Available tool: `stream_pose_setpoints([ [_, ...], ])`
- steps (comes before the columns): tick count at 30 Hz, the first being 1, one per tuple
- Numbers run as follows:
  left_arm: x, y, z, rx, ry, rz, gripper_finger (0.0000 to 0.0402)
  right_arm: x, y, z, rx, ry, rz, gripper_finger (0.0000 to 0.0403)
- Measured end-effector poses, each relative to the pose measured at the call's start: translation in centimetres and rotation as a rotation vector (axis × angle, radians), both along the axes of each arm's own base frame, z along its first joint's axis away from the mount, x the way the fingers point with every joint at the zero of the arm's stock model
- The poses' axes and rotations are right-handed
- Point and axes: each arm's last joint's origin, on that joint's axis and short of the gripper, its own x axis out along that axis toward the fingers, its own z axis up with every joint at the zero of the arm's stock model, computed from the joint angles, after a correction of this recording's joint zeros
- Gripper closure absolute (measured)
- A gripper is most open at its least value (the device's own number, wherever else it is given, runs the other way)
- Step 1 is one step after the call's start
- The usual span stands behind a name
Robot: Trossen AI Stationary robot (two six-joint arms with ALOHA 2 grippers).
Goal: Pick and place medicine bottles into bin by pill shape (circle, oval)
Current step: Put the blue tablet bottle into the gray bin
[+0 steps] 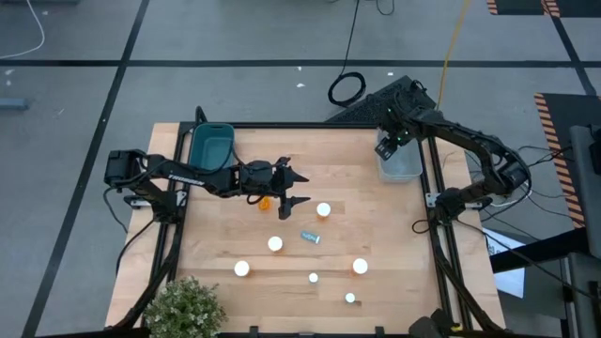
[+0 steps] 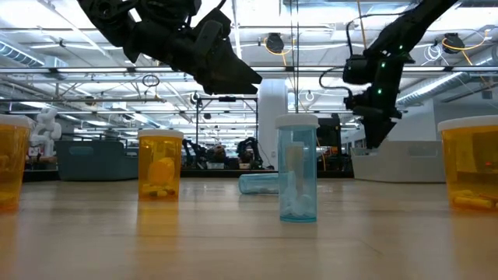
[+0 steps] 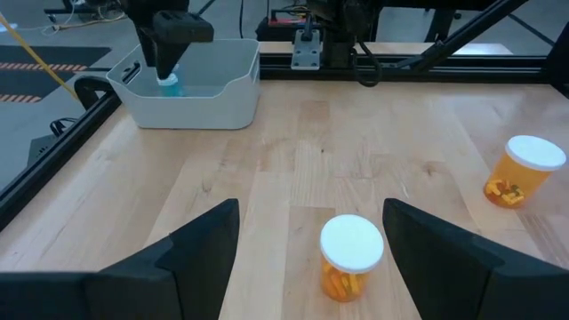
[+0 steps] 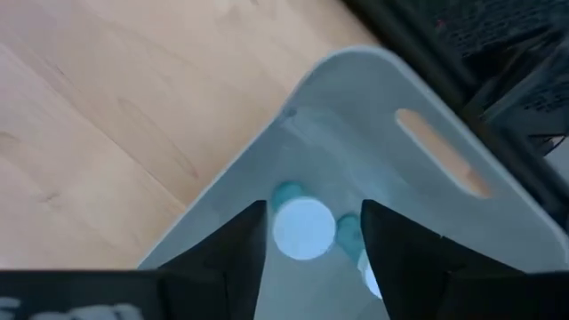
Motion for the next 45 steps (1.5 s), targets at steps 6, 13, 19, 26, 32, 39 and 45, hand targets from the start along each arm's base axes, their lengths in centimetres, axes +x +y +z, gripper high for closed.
stream_pose_setpoints([
  [6, -0.1, -0.1, -0.3, -0.018, 0.032, 0.002, 0.0124, -0.5, 2.3, 3.1, -0.097, -0.04, -0.003, 0.0209],
  [13, -0.3, -1.8, -1.0, -0.016, 0.113, -0.051, 0.0124, -0.2, 7.3, 6.4, -0.157, -0.168, 0.06, 0.0206],
  [19, -0.5, -4.6, -1.3, 0.0, 0.147, -0.143, 0.0124, 0.6, 11.6, 8.4, -0.176, -0.315, 0.18, 0.0206],
  [26, -0.8, -7.2, -1.4, 0.03, 0.16, -0.236, 0.0124, 2.1, 16.0, 9.4, -0.141, -0.459, 0.332, 0.0206],
  [32, 0.0, -8.4, -1.2, 0.066, 0.296, -0.28, 0.0124, 3.5, 19.3, 9.6, -0.227, -0.484, 0.441, 0.0206],
  [39, 2.7, -8.6, -2.4, 0.133, 0.443, -0.312, 0.0124, 4.4, 22.4, 9.5, -0.216, -0.533, 0.559, 0.0206],
  [45, 5.0, -8.7, -3.8, 0.163, 0.501, -0.33, 0.0124, 4.6, 23.7, 9.4, -0.254, -0.53, 0.624, 0.0206],
])
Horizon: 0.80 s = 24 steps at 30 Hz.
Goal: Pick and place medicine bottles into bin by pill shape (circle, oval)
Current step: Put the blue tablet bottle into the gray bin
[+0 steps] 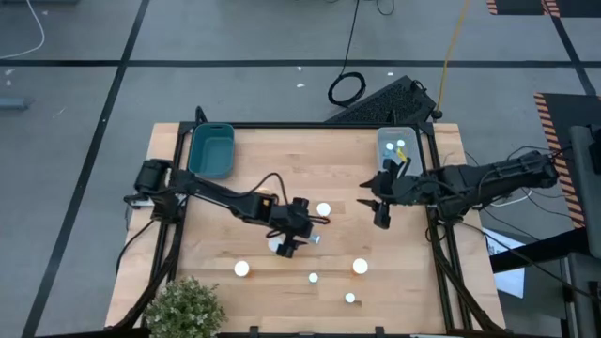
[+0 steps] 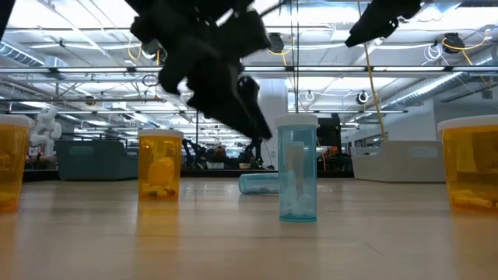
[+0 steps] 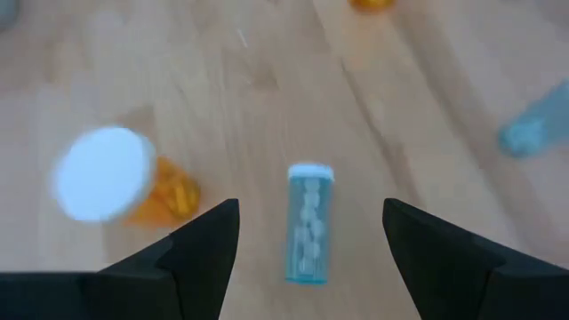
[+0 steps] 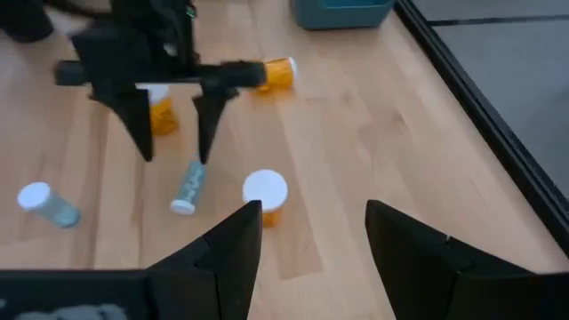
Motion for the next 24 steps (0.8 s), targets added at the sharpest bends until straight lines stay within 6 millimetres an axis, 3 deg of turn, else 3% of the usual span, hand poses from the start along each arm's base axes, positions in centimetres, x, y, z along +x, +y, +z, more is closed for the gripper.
stream_pose_setpoints([
  [4, 0.9, 0.1, -2.0, 0.019, 0.066, -0.005, 0.0124, -0.1, 0.2, 0.0, -0.007, -0.002, 0.017, 0.0206],
  [9, 1.2, 0.2, -3.0, 0.032, 0.099, 0.01, 0.0124, -0.1, 0.2, 0.1, -0.006, -0.003, 0.017, 0.0206],
  [20, 1.0, 1.2, -3.4, 0.037, 0.144, 0.052, 0.0125, 0.0, 0.2, 0.1, -0.012, -0.008, 0.024, 0.0206],
  [24, 1.0, 1.3, -3.5, 0.033, 0.148, 0.051, 0.0145, 0.0, 0.2, 0.1, -0.012, -0.008, 0.025, 0.0206],
])
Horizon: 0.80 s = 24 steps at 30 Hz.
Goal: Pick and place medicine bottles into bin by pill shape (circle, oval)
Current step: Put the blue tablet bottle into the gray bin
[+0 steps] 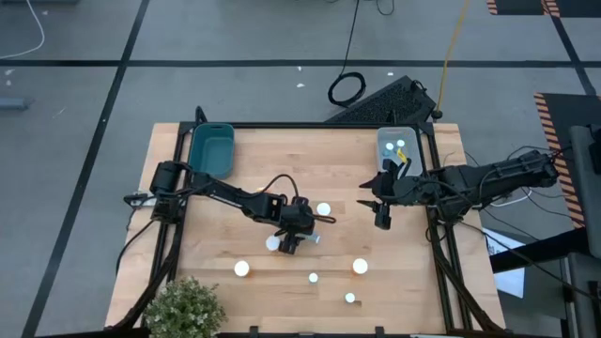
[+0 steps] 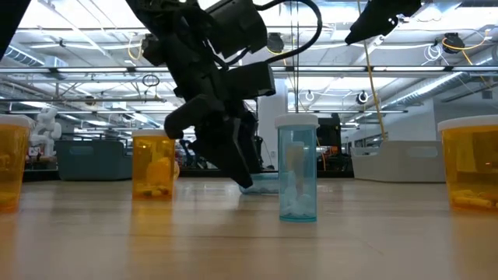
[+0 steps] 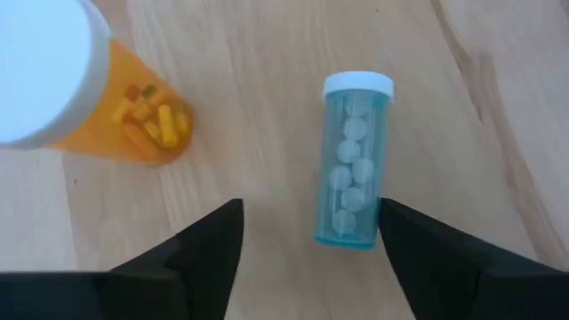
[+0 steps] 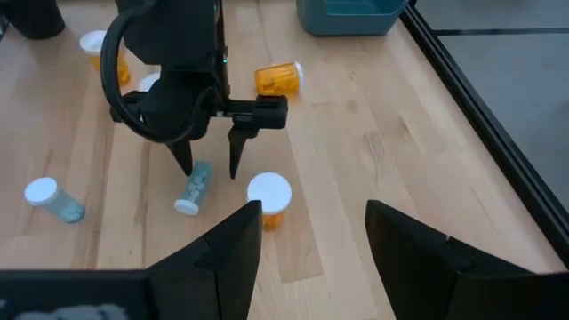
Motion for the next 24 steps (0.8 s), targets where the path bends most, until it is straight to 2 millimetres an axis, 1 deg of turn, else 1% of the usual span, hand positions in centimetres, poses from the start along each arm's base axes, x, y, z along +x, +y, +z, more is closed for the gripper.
stream_pose_setpoints([
  [6, -0.05, 0.0, -0.03, 0.003, 0.006, -0.005, 0.0205, 0.0, 0.0, 0.0, 0.0, 0.0, 0.0, 0.0206],
  [9, -0.14, 0.01, -0.09, 0.007, 0.016, -0.01, 0.0229, 0.0, 0.0, 0.0, 0.0, 0.0, 0.0, 0.0206],
  [13, -0.13, 0.01, -0.52, 0.012, 0.029, -0.016, 0.0249, 0.0, 0.0, 0.0, 0.0, 0.0, 0.0, 0.0206],
  [17, -0.09, 0.01, -0.45, 0.017, 0.022, -0.027, 0.0263, 0.0, 0.0, 0.0, 0.0, 0.0, 0.001, 0.0206],
  [24, -0.08, 0.01, -0.46, 0.031, 0.02, -0.049, 0.0302, 0.04, 0.01, 0.05, 0.002, -0.006, 0.001, 0.0206],
])
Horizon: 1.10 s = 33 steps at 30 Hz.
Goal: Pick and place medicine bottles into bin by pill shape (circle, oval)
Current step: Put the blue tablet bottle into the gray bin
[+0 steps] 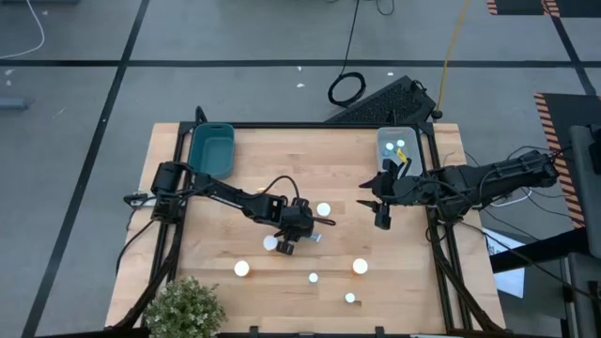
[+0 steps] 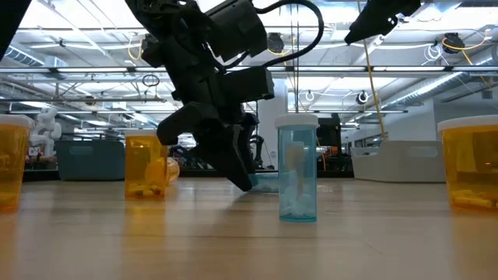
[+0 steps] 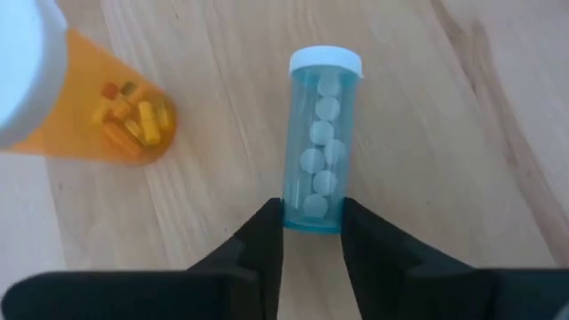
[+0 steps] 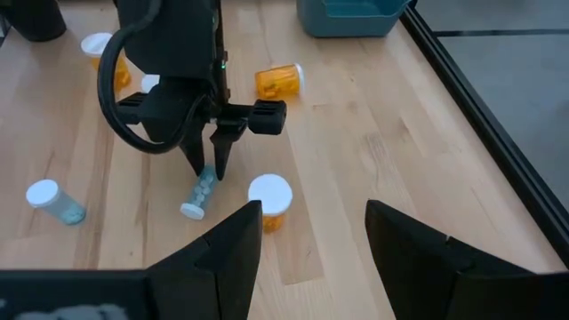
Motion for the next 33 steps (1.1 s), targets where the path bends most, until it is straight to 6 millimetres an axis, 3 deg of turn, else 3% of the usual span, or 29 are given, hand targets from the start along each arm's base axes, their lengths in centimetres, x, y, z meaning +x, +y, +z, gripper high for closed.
stream_pose_setpoints([
  [4, 0.0, 0.0, 0.1, 0.0, -0.002, -0.001, 0.0298, 0.1, 0.0, 0.1, 0.004, -0.017, 0.0, 0.0206],
  [10, -0.3, 0.1, 1.9, -0.001, -0.043, 0.008, 0.0292, 0.7, 0.2, -0.7, -0.012, -0.062, 0.02, 0.0206],
  [21, -2.6, 0.8, 9.7, 0.031, -0.233, 0.072, 0.0295, 4.2, 0.8, -2.4, -0.166, -0.148, 0.067, 0.0206],
  [26, -4.3, 2.1, 12.9, 0.047, -0.298, 0.119, 0.0294, 5.7, 1.4, -1.9, -0.262, -0.253, 0.048, 0.0193],
  [33, -5.2, 3.4, 14.3, 0.011, -0.325, 0.214, 0.0294, 5.6, 2.9, -1.9, -0.366, -0.255, 0.116, 0.0161],
])
